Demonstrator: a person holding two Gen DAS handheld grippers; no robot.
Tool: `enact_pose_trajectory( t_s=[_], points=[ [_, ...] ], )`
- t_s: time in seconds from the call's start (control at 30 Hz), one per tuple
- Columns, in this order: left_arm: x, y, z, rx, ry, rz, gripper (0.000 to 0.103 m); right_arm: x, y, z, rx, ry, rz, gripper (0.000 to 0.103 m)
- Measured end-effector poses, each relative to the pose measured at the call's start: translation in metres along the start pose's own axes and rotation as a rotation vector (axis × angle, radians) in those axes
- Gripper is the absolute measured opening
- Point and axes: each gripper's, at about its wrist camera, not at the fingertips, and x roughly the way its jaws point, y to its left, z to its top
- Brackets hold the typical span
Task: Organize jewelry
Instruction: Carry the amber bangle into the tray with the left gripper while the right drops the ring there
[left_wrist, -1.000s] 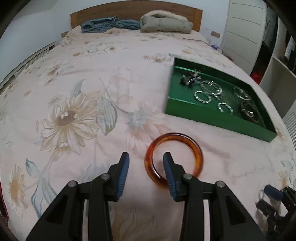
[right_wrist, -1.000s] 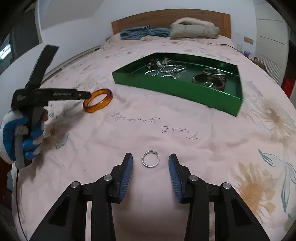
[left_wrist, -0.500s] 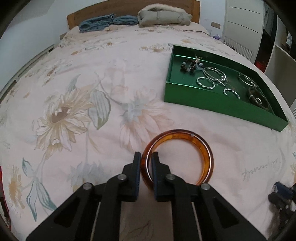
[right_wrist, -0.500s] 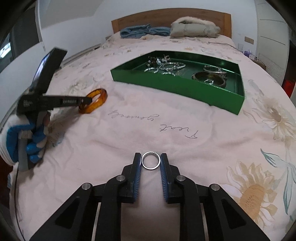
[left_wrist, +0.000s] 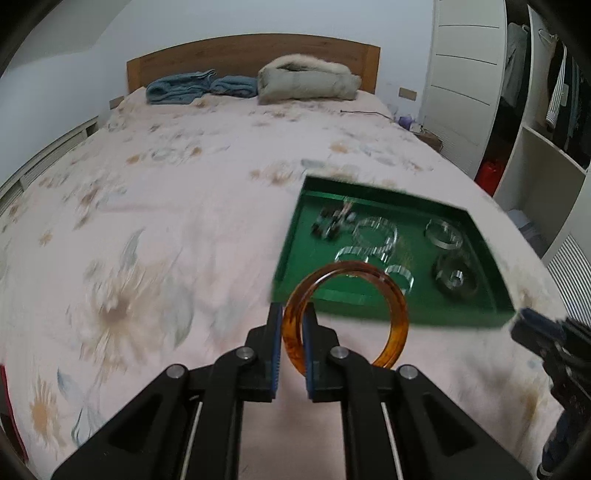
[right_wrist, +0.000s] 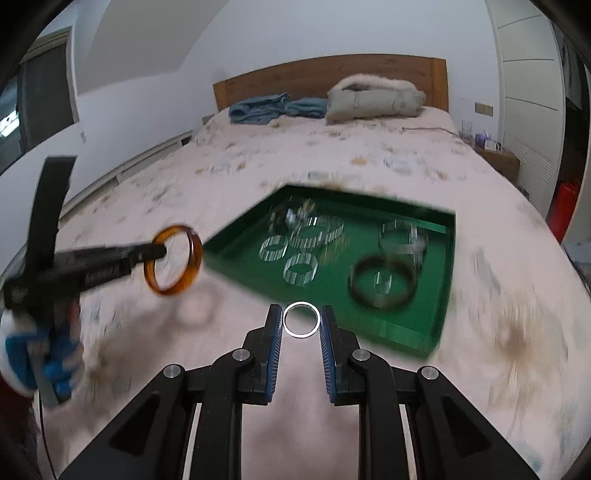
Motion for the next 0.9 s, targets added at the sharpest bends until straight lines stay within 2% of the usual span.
enact_pose_trajectory(
  t_s=[0.1,0.2,0.4,0.5,0.7,0.73,0.8,0.9],
  points=[
    [0.021,-0.014,0.019,0.009,0.015,0.009,0.009,0.029,-0.015,0.035,0.014,0.016,-0.017,0.02],
    [0.055,-0.024,0.034,0.003,0.063,0.023,0.009,0.069,-0.033,0.059,0.042,0.08,-0.019,0.02],
    [0.114,-0.032,0.04,0.026,0.144,0.07,0.009,0.141,-0.05,0.068,0.041,0.223,-0.043,0.02],
    [0.129,-0.031,0.037,0.029,0.162,0.078,0.009,0.162,-0.055,0.065,0.023,0.277,-0.08,0.02],
    [0.137,-0.029,0.033,0.025,0.16,0.075,0.01,0.168,-0.056,0.065,-0.013,0.285,-0.114,0.022],
    [0.137,-0.028,0.033,0.022,0.159,0.076,0.011,0.167,-0.056,0.065,-0.014,0.284,-0.115,0.025],
    [0.135,-0.029,0.033,0.025,0.157,0.08,0.011,0.166,-0.055,0.064,-0.01,0.286,-0.12,0.044],
    [0.127,-0.029,0.034,0.028,0.145,0.066,0.011,0.155,-0.055,0.065,-0.004,0.26,-0.115,0.046]
  ],
)
